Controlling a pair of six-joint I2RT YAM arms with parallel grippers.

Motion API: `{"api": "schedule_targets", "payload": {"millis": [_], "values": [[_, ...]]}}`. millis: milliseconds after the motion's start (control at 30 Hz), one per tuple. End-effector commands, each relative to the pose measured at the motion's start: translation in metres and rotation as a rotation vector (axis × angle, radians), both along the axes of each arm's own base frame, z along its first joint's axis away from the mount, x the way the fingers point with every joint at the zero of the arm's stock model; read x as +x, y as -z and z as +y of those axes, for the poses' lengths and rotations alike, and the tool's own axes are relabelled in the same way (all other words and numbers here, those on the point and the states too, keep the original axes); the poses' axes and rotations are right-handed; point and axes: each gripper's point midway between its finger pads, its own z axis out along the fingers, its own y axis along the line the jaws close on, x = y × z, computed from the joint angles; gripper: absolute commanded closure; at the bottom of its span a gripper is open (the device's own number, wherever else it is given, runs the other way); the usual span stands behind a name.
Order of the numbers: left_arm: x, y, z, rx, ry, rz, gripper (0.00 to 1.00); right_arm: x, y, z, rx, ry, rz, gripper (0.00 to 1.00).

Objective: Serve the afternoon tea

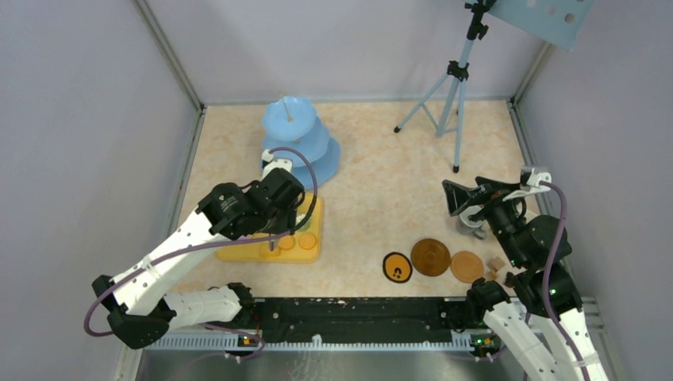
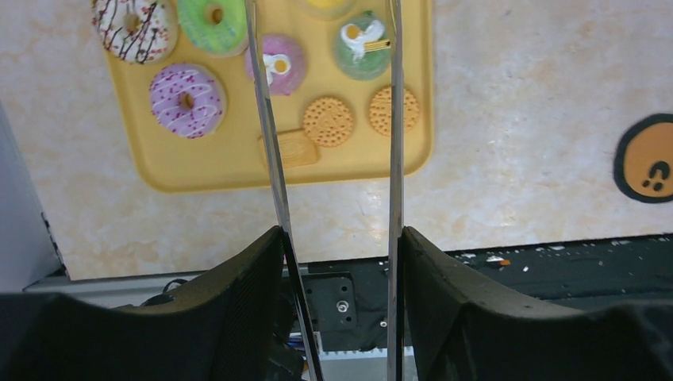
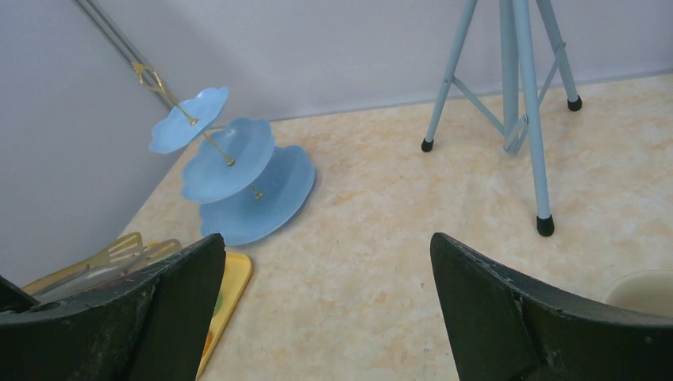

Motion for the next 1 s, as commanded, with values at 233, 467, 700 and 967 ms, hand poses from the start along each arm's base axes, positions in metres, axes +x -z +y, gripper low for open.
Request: {"api": "schedule_targets", "payload": {"millis": [233, 467, 700, 967], "values": [[0.040, 0.010, 0.029, 0.039, -0.066, -0.060, 0.41, 0.002, -0.007, 0.004, 0.014, -0.016, -0.027, 0.01], [0.048, 0.022, 0.044, 0.012, -0.109, -0.039, 0.42, 0.002, -0.006, 0.004, 0.012, -0.016, -0.022, 0.01], [0.046, 0.029, 0.068, 0.037, -0.179, -0.030, 0.42, 0.003, -0.004, 0.005, 0.012, -0.022, -0.022, 0.01], [0.047, 0.038, 0.076, 0.002, -0.222, -0.011, 0.42, 0.002, -0.004, 0.005, 0.011, -0.025, -0.020, 0.01]]}}
